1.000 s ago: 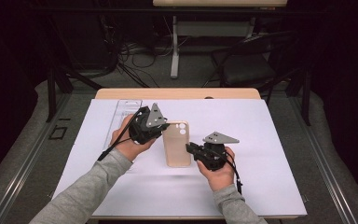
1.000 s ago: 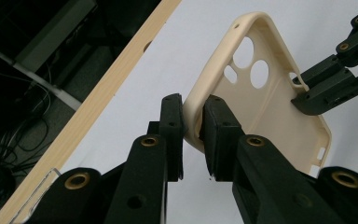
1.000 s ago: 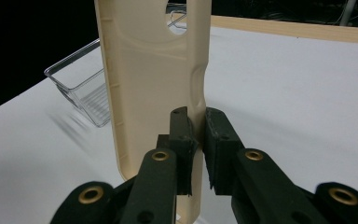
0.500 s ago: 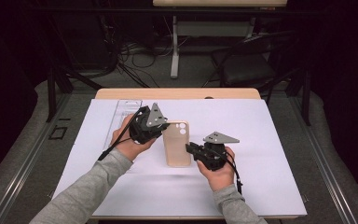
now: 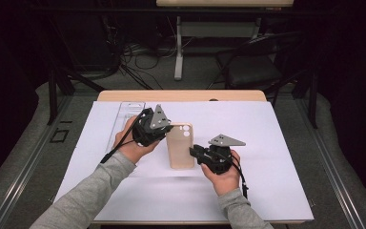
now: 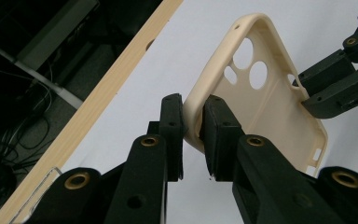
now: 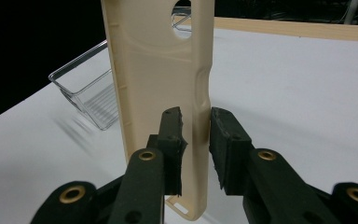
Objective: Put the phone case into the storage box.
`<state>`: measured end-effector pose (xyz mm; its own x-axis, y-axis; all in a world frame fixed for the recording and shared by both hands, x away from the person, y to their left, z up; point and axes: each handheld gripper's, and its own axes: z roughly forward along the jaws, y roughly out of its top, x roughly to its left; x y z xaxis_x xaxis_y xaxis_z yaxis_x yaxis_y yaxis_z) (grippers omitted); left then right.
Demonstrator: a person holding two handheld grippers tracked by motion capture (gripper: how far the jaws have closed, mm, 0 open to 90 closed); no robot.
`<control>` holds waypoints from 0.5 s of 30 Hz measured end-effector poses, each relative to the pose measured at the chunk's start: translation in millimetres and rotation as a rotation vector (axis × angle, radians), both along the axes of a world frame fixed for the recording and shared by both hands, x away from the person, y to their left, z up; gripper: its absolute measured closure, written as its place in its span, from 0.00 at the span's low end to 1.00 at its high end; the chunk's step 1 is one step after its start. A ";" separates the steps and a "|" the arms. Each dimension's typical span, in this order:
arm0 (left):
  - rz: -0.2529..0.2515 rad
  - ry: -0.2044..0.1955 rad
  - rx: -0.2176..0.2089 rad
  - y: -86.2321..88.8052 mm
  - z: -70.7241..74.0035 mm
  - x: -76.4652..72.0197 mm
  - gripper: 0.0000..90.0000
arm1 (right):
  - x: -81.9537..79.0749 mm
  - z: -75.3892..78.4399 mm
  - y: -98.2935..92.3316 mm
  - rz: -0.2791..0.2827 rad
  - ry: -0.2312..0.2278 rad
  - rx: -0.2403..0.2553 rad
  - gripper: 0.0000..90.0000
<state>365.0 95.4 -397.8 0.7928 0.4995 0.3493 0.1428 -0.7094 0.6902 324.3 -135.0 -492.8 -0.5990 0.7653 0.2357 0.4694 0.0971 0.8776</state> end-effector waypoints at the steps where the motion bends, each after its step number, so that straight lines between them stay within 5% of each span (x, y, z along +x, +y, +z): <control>1: 0.001 0.000 0.002 0.7 0.4 0.3 0.88 | 0.2 0.0 -0.3 0.000 -0.001 -0.001 0.82; 15: 0.025 -0.015 -0.007 9.2 0.5 4.9 0.88 | 1.9 0.0 -3.8 -0.008 0.000 0.001 0.74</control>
<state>370.0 104.6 -397.2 0.7745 0.5218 0.3575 0.1505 -0.7010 0.6971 326.2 -138.7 -492.8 -0.5929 0.7697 0.2369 0.4705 0.0923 0.8776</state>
